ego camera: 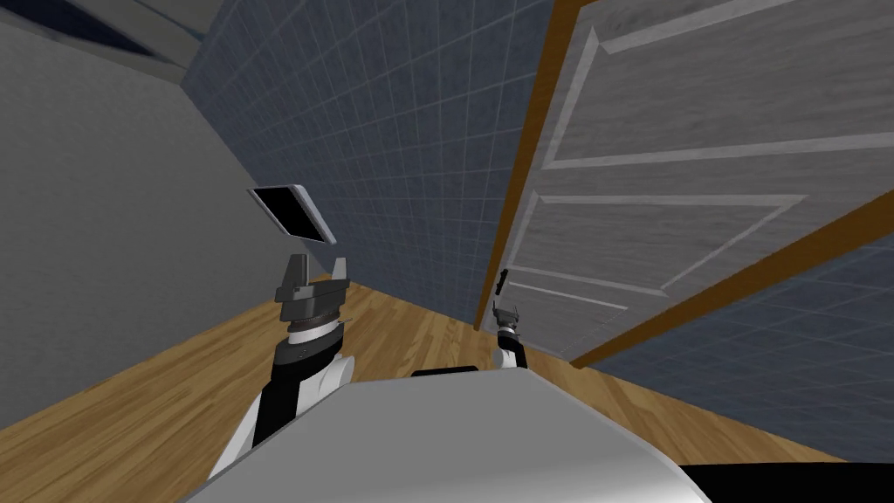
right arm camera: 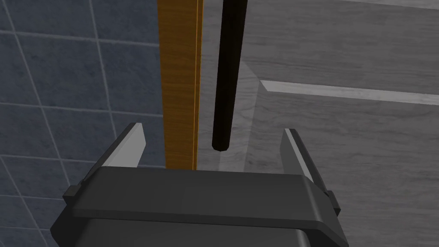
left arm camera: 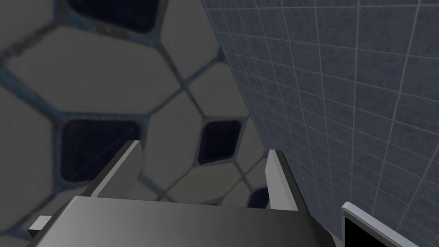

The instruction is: Pull the door open

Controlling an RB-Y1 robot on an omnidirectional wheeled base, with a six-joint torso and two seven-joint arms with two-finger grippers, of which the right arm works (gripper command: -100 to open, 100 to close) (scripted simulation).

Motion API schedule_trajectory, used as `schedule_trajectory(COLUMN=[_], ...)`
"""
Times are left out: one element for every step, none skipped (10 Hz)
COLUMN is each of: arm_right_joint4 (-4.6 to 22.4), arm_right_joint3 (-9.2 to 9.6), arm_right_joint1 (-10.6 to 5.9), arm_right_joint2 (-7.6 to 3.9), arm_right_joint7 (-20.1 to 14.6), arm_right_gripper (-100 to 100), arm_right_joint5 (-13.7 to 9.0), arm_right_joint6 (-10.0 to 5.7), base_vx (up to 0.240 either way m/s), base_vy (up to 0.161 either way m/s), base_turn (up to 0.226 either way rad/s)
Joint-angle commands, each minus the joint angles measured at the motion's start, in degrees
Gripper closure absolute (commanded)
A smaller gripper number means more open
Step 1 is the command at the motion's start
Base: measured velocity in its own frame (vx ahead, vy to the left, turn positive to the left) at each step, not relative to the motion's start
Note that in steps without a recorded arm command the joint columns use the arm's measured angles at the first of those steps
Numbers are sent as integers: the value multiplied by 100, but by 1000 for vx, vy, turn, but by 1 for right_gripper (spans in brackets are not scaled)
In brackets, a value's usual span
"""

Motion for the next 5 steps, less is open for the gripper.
schedule_trajectory(arm_right_joint4=[201,378,549,634,563], arm_right_joint3=[51,84,116,132,128], arm_right_joint1=[-30,-84,-136,-162,-119], arm_right_joint2=[-24,-39,-53,-60,-66], arm_right_joint7=[-182,-307,-427,-487,-456], arm_right_gripper=[-100,-100,-100,-100,-100], arm_right_joint5=[-140,-234,-325,-370,-326], arm_right_joint6=[-55,-96,-135,-154,-153], base_vx=[89,94,65,64,33], base_vy=[-114,-117,-124,-135,-63], base_turn=[167,206,190,112,23])
